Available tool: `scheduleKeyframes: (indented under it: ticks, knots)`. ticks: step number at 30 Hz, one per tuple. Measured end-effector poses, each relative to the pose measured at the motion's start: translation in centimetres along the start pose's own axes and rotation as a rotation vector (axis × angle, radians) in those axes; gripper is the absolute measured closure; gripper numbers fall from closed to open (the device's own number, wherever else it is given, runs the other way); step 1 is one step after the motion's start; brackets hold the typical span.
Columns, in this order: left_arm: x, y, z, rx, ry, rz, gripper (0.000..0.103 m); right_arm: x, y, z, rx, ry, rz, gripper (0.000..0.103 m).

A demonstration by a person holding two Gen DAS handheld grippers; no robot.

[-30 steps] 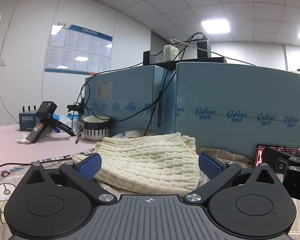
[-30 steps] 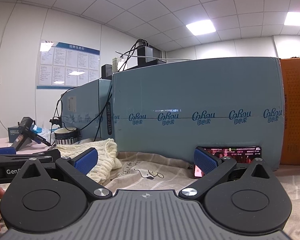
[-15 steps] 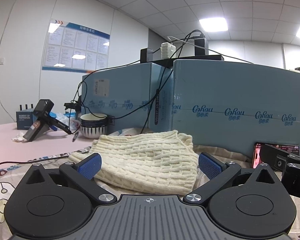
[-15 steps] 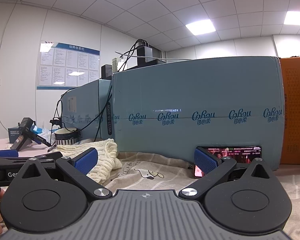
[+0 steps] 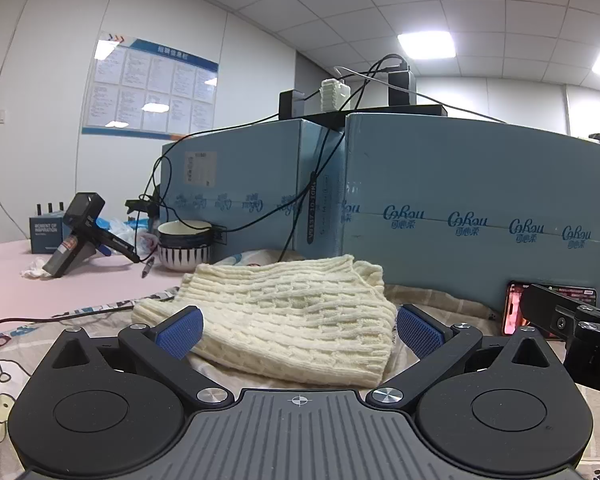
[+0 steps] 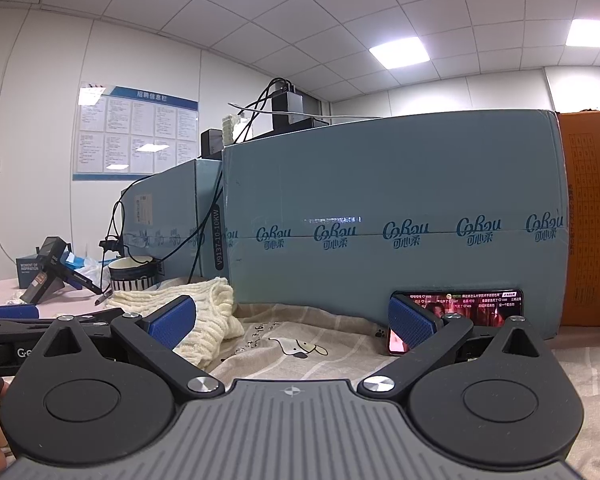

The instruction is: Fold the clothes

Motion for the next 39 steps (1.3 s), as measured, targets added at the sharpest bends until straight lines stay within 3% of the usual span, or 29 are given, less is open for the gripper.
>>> scheduleKeyframes:
  ticks: [26, 39]
  knots:
    - [0.1, -0.1, 0.1, -0.027, -0.018, 0.002, 0.0, 0.1, -0.3, -0.1, -0.003, -0.004, -0.012, 0.0]
    - [0.4, -1.4, 0.8, 0.018, -0.034, -0.094, 0.0, 0.2, -0.7, 0.6, -0.003, -0.038, -0.035, 0.0]
Point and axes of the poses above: each gripper's, at about its wrist camera, not at the fingertips, and y roughly the way its jaws point, z to its left, x to its top, the point moved 3 cm from there along y, roughly the way its jaws point, and after that the axes turned 8 degrees about x, right-handed, at the moved point
